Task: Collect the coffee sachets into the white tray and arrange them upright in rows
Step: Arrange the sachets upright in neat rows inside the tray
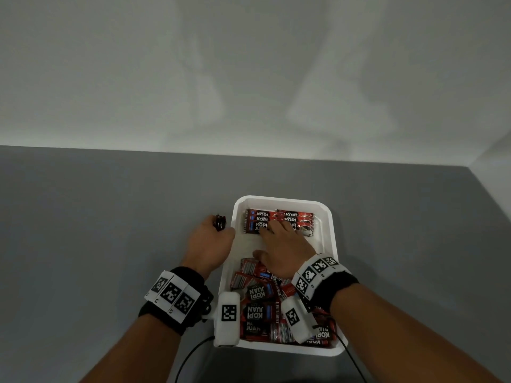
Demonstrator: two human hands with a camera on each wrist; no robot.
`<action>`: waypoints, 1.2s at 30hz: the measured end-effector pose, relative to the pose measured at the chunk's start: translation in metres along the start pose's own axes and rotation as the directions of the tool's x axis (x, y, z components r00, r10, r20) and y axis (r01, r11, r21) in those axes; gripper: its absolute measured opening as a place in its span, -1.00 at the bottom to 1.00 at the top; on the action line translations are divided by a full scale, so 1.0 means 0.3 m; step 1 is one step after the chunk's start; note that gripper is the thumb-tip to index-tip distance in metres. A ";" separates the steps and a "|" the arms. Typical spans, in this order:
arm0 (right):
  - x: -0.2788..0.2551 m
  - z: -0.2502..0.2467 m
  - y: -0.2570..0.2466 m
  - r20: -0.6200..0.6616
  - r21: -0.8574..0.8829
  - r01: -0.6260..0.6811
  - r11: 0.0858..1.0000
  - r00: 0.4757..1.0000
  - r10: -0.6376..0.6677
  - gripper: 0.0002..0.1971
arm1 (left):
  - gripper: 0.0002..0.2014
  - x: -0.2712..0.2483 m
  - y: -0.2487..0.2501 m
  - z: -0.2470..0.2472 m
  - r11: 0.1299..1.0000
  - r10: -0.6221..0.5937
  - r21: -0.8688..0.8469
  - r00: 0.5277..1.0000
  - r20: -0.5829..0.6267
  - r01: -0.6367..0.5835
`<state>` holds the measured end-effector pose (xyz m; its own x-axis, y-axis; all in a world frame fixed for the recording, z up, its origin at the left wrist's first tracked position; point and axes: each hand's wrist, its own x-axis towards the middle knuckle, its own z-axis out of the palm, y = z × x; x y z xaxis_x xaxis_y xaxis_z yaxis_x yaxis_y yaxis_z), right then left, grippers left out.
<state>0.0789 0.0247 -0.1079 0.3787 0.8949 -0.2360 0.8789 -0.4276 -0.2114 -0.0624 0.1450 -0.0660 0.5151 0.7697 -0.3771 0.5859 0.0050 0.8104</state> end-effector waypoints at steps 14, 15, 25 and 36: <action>-0.094 -0.263 0.024 -0.146 0.876 0.007 0.482 0.957 0.251 -0.82 | -0.89 -0.048 0.150 0.106 0.682 0.081 -0.726 0.979 0.188 0.083; -0.094 -0.273 0.044 -0.155 0.862 -0.001 0.506 0.952 0.264 -0.81 | -0.87 -0.049 0.156 0.105 0.682 0.081 -0.726 0.978 0.193 0.087; -0.059 -0.293 0.105 -0.163 0.591 -0.026 0.806 0.975 0.151 -0.82 | -0.85 -0.011 0.099 0.110 0.837 0.090 -0.547 0.989 0.120 -0.010; 0.078 -0.144 0.171 -0.010 -0.033 -0.188 0.982 0.982 0.188 -0.83 | -0.94 0.001 0.058 0.084 0.886 0.042 -0.464 0.995 0.093 0.005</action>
<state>0.1453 0.0293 -0.0832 0.5402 0.7997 -0.2621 0.8009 -0.5842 -0.1317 -0.0364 0.1293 -0.0633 0.5952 0.7067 -0.3824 0.2318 0.3046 0.9238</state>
